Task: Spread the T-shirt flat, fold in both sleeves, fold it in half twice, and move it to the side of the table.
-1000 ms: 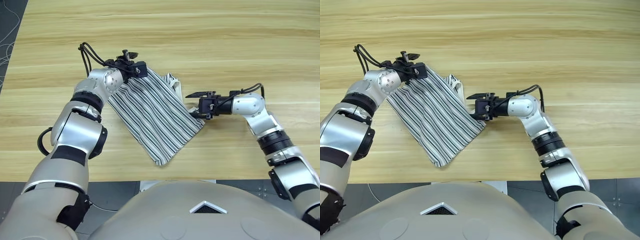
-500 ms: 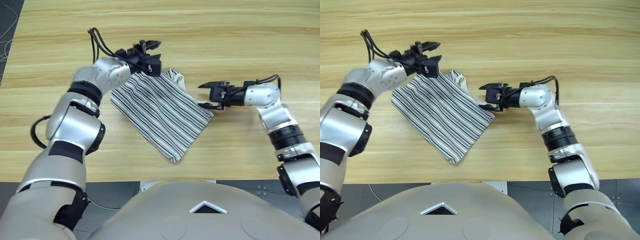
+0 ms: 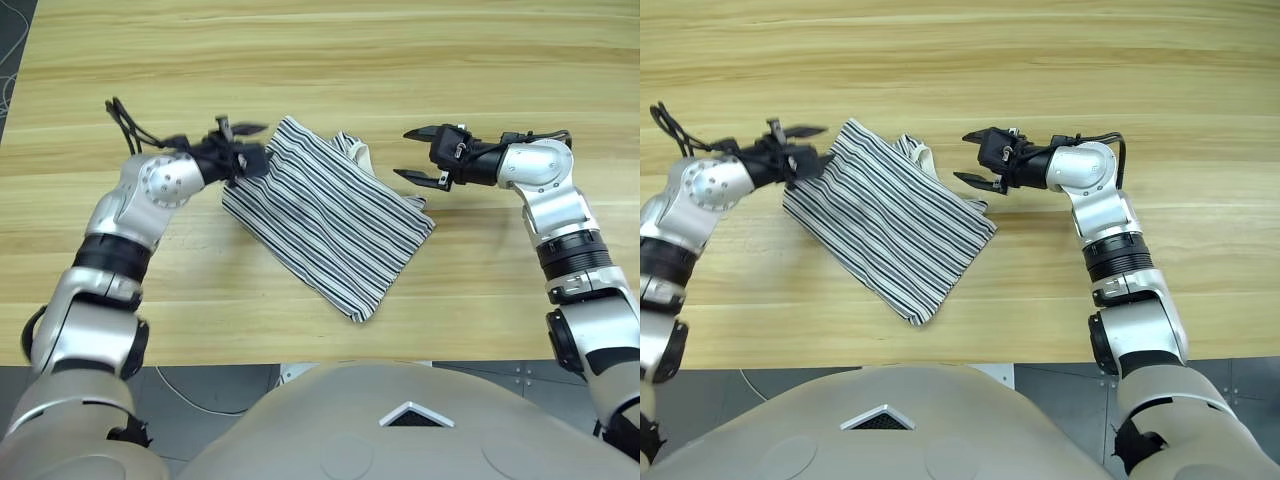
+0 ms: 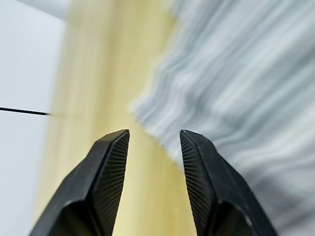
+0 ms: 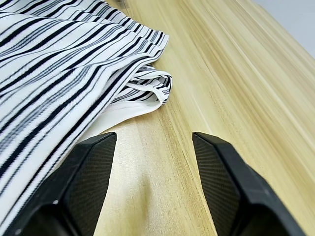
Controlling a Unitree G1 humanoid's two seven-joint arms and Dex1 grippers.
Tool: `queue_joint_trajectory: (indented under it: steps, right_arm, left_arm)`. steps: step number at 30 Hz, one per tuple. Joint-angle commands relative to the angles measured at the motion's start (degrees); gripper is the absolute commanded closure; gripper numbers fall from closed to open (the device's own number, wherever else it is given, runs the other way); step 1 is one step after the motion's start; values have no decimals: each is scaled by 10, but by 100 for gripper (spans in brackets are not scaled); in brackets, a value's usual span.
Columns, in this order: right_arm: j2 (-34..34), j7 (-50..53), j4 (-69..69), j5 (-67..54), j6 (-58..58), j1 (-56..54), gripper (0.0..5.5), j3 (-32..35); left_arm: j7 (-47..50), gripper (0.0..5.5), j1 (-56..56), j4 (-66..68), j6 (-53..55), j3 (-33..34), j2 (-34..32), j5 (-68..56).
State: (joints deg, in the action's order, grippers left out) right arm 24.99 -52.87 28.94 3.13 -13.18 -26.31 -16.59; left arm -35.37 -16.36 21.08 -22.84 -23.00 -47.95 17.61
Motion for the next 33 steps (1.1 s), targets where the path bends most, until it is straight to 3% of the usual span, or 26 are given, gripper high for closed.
queue_joint_trajectory:
  steps: [1, 6, 8, 12, 16, 20, 33]
  right_arm:
    - [-2, 28, 36, 6, -12, -36, 266, 20]
    - [-9, 43, 73, 19, -26, -58, 266, 10]
    - [-9, 55, 103, 38, -41, -69, 266, 2]
    - [-9, 70, 159, 59, -68, -86, 266, -3]
    - [-11, 65, 168, 61, -80, -93, 266, -1]
    - [-13, 64, 169, 63, -84, -97, 266, 0]
    - [-29, 49, 138, 65, -83, -68, 266, -16]
  left_arm:
    - [-167, 358, 167, -314, 81, 137, -229, -89]
    - [-202, 358, 253, -422, 109, 269, -259, -103]
    - [-204, 358, 277, -451, 125, 287, -249, -105]
    - [-207, 358, 264, -434, 139, 225, -210, -85]
    - [-244, 358, 209, -328, 138, 110, -147, -46]
    - [-276, 358, 163, -224, 122, 43, -108, -17]
    - [-199, 358, -72, 101, 28, -41, 51, 65]
